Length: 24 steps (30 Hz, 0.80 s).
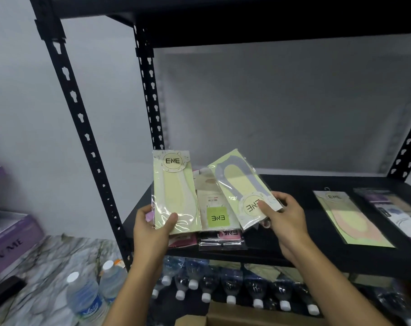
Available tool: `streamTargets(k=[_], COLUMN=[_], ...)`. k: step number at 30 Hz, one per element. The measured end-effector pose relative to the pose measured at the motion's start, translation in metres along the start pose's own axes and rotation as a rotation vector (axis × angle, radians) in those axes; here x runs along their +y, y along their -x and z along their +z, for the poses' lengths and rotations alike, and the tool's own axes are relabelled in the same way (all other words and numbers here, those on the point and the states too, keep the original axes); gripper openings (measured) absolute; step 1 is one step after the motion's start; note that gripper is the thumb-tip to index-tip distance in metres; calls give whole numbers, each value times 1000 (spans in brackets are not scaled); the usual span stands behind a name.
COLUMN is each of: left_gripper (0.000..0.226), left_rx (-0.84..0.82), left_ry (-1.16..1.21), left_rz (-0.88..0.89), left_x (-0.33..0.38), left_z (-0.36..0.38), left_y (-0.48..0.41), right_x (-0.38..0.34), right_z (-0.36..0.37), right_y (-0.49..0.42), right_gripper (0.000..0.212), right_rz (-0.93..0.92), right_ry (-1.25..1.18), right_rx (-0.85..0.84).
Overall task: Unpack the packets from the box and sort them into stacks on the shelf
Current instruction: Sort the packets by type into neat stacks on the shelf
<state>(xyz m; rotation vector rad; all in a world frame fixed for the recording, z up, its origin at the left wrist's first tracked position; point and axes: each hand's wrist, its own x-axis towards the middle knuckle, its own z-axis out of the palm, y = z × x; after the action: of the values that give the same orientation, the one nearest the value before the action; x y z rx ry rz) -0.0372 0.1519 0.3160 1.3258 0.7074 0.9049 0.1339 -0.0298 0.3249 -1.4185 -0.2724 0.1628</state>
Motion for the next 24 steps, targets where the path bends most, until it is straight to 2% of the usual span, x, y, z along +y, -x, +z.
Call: streamTargets(k=[13,19,24], left_gripper=[43,43,40], left_rx=[-147,-242,-333], left_ry=[45,42,56], left_rz=[10,7,-85], left_x=[-7,-17,-32], left_z=[50,102,159], left_y=[17,37,60], right_x=[-9,-13,-16], right_z=[-50,-103,-158], right_y=[-6,-9,-11], right_gripper=[29,30,33], right_rz=[-67,-80,-77], right_ry=[-100,-115,-90], right_rx=[92,154,261])
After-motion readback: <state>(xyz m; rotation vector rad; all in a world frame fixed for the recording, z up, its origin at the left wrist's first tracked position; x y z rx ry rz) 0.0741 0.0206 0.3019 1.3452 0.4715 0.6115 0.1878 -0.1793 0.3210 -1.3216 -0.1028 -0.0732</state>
